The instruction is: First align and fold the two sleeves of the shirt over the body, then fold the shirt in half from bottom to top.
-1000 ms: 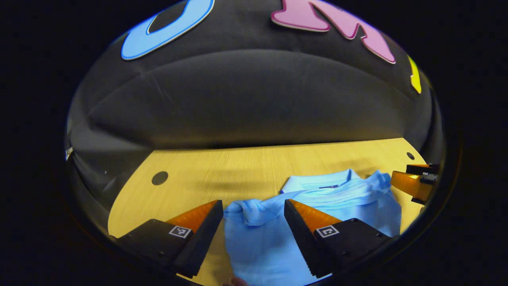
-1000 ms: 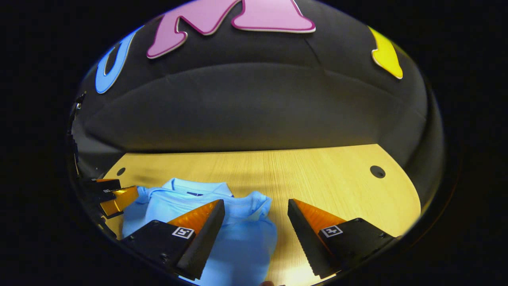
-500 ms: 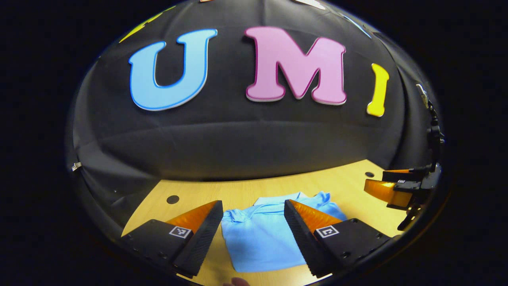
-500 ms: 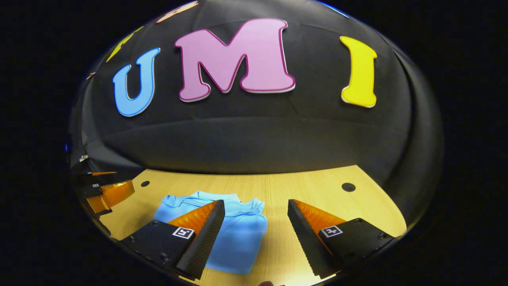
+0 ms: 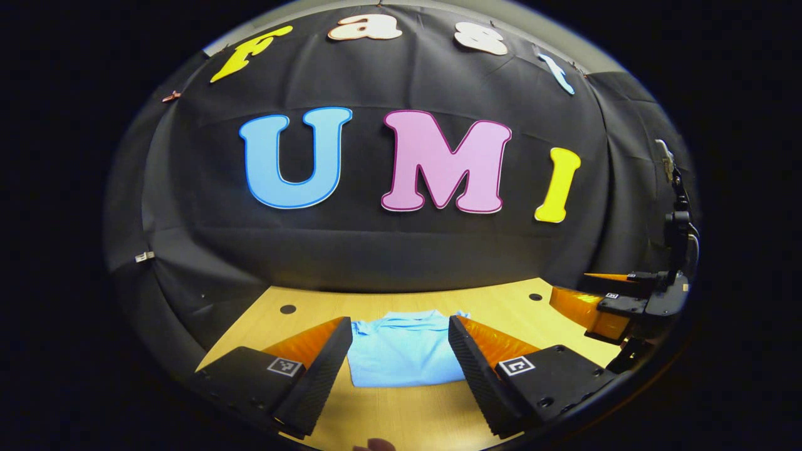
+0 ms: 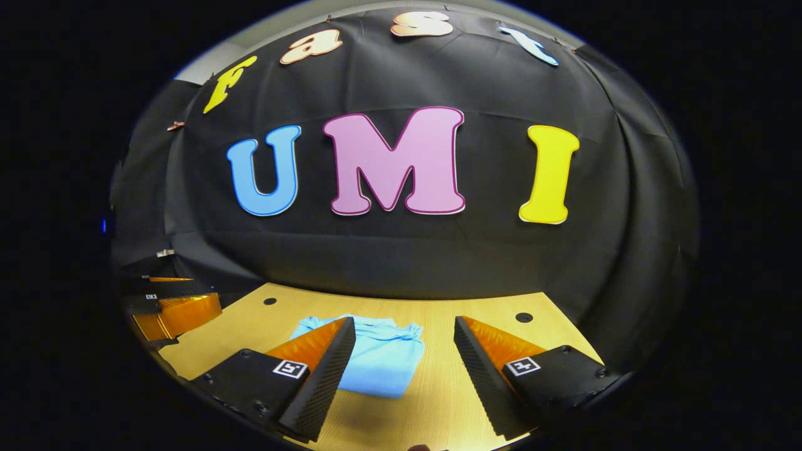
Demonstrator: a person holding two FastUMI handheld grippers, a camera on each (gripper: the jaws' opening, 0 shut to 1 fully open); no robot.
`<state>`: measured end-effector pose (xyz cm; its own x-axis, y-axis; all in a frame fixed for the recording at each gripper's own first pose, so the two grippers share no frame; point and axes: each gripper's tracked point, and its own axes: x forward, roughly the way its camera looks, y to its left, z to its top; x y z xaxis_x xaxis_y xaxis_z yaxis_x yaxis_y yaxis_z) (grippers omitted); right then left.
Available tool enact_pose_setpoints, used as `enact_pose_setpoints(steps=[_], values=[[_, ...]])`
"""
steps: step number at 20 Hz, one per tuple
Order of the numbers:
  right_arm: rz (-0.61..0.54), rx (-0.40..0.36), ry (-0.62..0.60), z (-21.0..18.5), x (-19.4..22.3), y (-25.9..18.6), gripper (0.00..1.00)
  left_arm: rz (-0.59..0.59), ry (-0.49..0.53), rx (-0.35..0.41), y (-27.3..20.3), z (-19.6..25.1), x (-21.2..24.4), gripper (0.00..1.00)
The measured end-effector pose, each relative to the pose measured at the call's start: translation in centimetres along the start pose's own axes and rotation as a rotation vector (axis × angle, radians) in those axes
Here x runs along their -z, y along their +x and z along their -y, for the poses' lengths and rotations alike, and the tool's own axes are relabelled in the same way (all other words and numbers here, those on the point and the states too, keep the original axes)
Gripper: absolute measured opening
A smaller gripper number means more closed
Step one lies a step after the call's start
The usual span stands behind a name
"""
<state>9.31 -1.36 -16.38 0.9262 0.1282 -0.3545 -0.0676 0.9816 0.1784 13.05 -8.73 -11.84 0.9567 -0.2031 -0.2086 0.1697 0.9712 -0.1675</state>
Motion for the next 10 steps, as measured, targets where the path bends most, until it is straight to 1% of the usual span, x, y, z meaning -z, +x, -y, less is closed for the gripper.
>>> enact_pose_setpoints(steps=[3, 5, 8, 9, 10], values=[[-0.003, -0.045, -0.023, -0.5, -0.2, -3.5, 0.98, 0.001, 0.021, -0.045, -3.6, -0.5, -0.2, 0.98], [-0.004, -0.063, -0.043, -1.1, 0.2, -5.5, 0.98, -0.006, 0.034, -0.038, -5.7, 0.1, 0.0, 0.98], [0.003, -0.062, -0.038, -1.9, 0.3, -7.8, 0.98, -0.017, 0.061, -0.018, -8.1, 0.8, 0.2, 0.98], [0.004, -0.074, -0.028, -2.7, 0.3, -8.3, 0.98, -0.015, 0.072, -0.027, -8.7, 0.6, 0.1, 0.98], [0.014, -0.086, -0.044, -3.3, 0.1, -8.6, 0.98, -0.012, 0.07, -0.027, -9.0, 0.4, -0.1, 0.98]])
